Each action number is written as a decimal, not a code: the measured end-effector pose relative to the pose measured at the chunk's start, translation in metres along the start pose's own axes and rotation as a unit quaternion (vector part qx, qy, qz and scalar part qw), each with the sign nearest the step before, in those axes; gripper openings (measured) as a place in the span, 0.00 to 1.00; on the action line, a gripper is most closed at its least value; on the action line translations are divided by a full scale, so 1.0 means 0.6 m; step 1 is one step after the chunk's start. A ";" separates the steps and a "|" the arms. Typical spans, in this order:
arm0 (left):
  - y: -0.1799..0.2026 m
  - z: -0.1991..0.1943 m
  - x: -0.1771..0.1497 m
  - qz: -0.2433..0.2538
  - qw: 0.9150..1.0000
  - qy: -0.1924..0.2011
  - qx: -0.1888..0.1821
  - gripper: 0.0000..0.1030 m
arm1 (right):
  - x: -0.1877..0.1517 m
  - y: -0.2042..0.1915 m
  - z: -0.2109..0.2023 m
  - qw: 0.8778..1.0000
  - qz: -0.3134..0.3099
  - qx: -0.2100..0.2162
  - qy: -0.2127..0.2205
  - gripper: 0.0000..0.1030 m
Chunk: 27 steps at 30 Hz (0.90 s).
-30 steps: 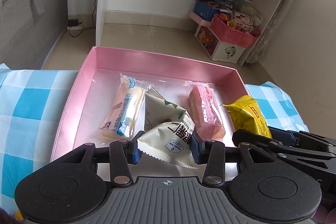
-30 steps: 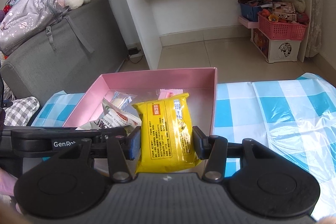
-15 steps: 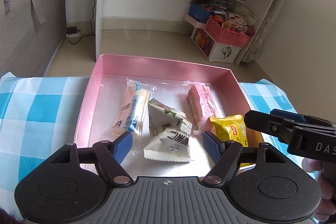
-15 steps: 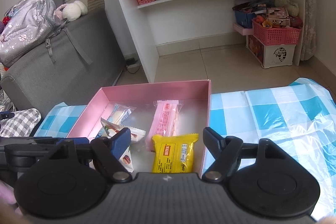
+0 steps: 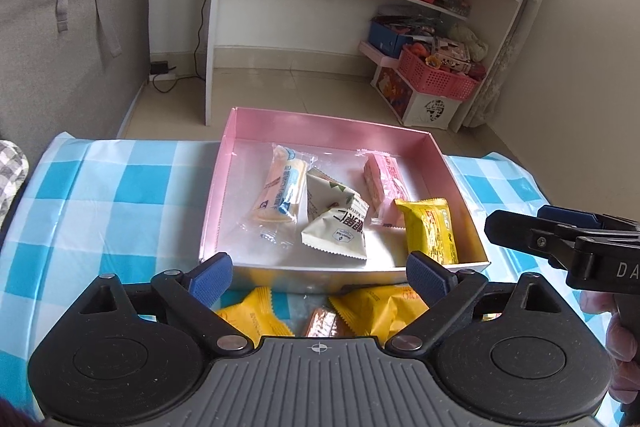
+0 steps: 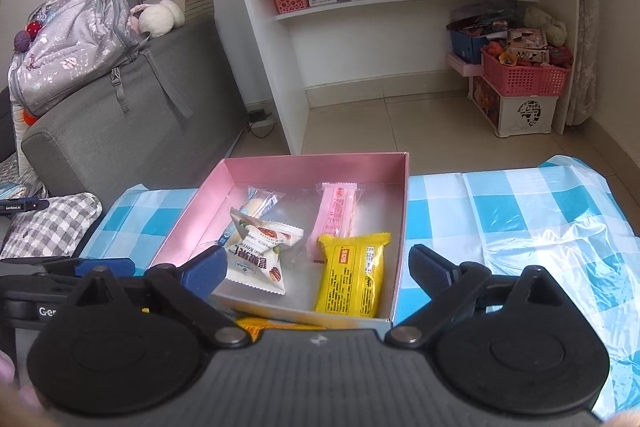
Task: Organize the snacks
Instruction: 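Withdraw both tools from the box back over the snack pile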
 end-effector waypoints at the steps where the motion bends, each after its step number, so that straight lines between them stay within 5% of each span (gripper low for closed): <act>1: -0.001 -0.007 -0.006 0.000 1.000 0.001 0.001 0.93 | -0.003 -0.003 -0.005 1.000 -0.004 -0.001 0.000 0.96; 15: -0.025 -0.072 -0.109 0.006 1.000 -0.012 0.023 0.99 | -0.059 -0.055 -0.064 0.999 -0.026 0.018 -0.004 1.00; 27: -0.075 -0.090 -0.166 0.046 0.997 0.015 0.066 0.99 | -0.132 -0.056 -0.066 0.998 -0.054 0.021 -0.006 1.00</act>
Point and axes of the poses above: each gripper's, at about its wrist camera, not at the fingertips, and z roughly the way its jaws point, y to its right, x to its top, the point moved 9 cm from there along z, roughly the way its jaws point, and after that the axes turned 9 degrees about -y, right-handed, at the moved point
